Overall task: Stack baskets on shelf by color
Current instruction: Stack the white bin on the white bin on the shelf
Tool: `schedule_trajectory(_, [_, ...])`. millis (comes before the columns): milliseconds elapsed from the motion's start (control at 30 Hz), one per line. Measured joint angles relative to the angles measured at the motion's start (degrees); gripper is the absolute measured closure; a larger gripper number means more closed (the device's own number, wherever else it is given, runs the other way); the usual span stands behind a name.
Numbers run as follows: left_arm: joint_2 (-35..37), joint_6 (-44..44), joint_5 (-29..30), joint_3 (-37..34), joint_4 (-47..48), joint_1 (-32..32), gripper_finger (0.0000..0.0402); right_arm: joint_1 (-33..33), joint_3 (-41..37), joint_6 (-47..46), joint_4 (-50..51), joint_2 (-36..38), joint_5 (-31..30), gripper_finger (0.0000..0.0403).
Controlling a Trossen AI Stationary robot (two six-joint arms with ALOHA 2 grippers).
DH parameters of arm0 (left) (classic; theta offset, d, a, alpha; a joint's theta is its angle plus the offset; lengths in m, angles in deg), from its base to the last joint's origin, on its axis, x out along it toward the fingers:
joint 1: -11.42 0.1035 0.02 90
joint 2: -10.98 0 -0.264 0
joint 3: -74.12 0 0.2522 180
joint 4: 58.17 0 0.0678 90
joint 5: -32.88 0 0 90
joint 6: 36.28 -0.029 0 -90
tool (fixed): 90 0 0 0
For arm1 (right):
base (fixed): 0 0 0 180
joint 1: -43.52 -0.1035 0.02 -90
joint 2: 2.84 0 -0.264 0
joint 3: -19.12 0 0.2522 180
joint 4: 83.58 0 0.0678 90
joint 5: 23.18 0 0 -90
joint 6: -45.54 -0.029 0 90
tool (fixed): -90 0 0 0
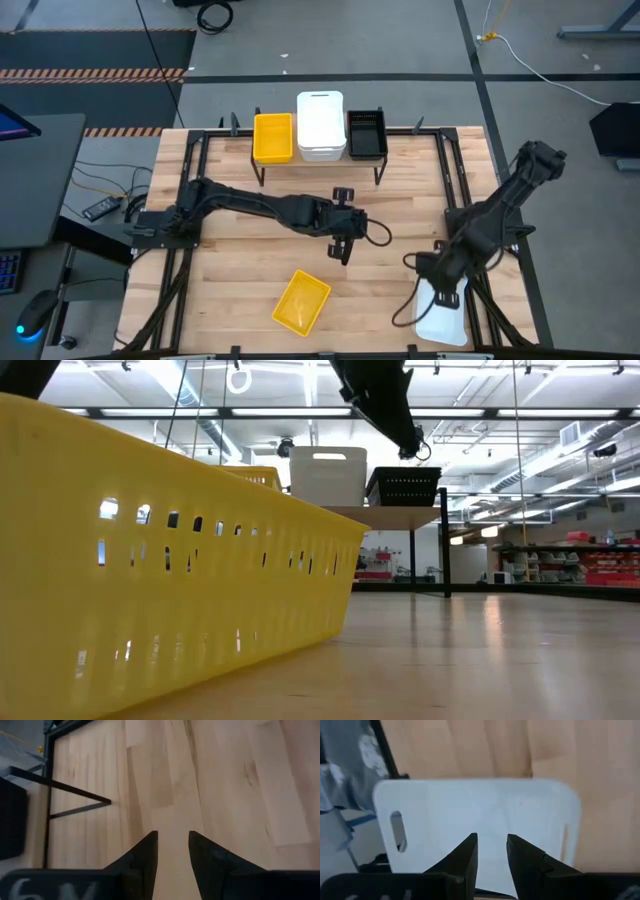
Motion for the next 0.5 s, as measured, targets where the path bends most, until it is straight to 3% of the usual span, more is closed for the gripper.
schedule_trajectory(233, [0.0, -0.1, 0.0, -0.7, -0.8, 0.1, 0.0285, -1.9, 0.0, 1.3, -5.0, -10.5, -1.6, 0.0294])
schedule_trajectory(500, [0.0, -1.3, 0.3, -0.7, 0.1, 0.1, 0.0285, 4.0, 0.0, 14.0, -6.4, -20.5, -5.5, 0.0294])
